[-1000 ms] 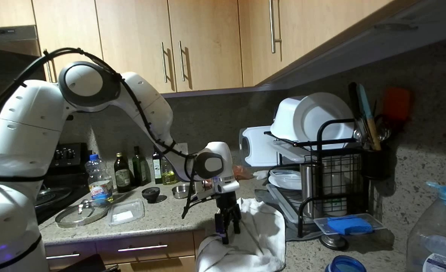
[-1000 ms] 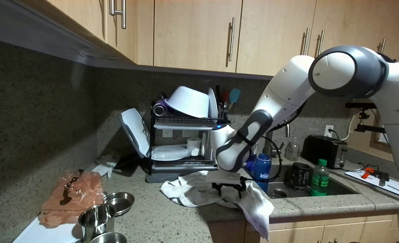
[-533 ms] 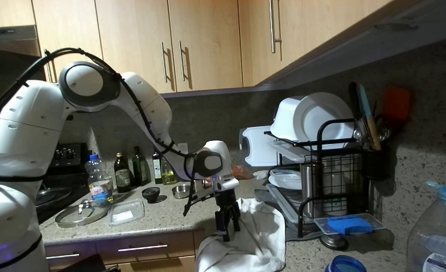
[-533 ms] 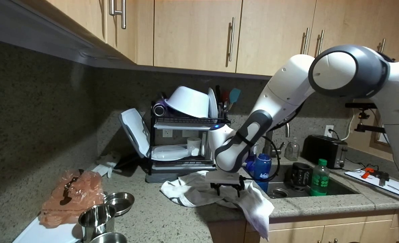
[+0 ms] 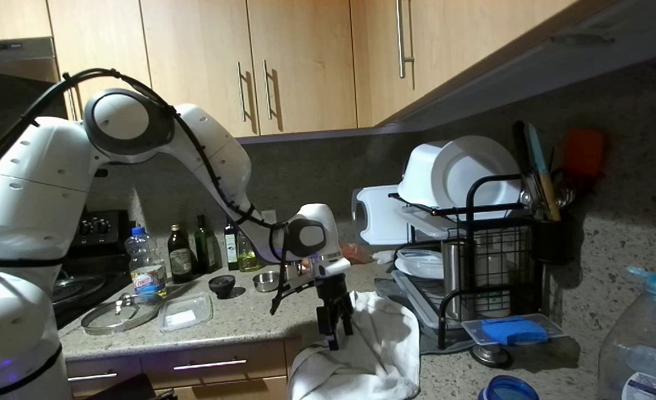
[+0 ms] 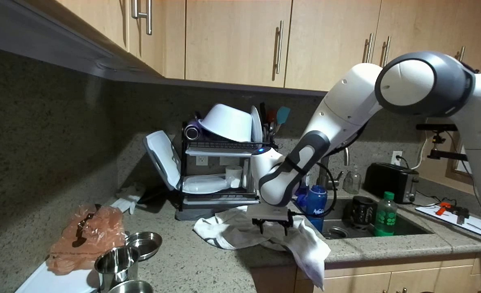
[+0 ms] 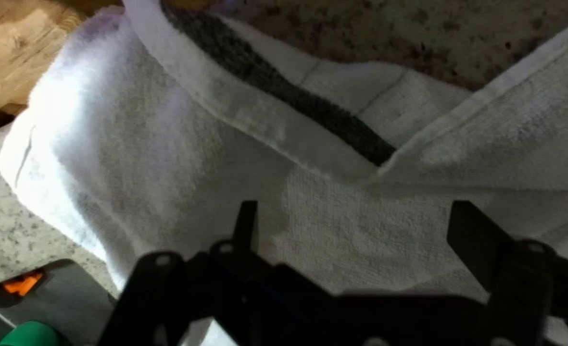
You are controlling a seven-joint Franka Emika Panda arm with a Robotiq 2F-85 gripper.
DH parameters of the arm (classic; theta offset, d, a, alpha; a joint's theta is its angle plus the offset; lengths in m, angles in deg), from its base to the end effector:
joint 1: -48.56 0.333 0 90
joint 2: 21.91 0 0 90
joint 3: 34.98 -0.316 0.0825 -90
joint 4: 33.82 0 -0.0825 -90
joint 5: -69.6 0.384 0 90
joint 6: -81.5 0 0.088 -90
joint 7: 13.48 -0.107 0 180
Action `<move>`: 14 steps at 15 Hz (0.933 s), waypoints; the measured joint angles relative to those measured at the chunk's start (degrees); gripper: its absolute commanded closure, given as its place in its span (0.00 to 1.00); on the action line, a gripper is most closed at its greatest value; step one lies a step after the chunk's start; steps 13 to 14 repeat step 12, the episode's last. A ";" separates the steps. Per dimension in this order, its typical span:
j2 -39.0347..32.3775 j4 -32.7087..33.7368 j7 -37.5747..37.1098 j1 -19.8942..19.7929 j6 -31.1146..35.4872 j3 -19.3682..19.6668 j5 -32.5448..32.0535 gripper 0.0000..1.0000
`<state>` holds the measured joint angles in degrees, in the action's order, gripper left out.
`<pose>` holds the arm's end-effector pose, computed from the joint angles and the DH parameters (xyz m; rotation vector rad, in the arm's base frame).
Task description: Move the white towel to the right
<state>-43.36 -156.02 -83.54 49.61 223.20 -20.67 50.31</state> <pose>0.5568 -0.1298 0.2329 2.3865 -1.5802 0.1607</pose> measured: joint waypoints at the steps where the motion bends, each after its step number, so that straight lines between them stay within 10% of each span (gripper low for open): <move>1: 0.40 -0.24 0.03 0.09 0.33 0.00 -0.23 0.00; 14: 3.27 -3.70 1.23 0.15 6.30 -0.01 -0.80 0.00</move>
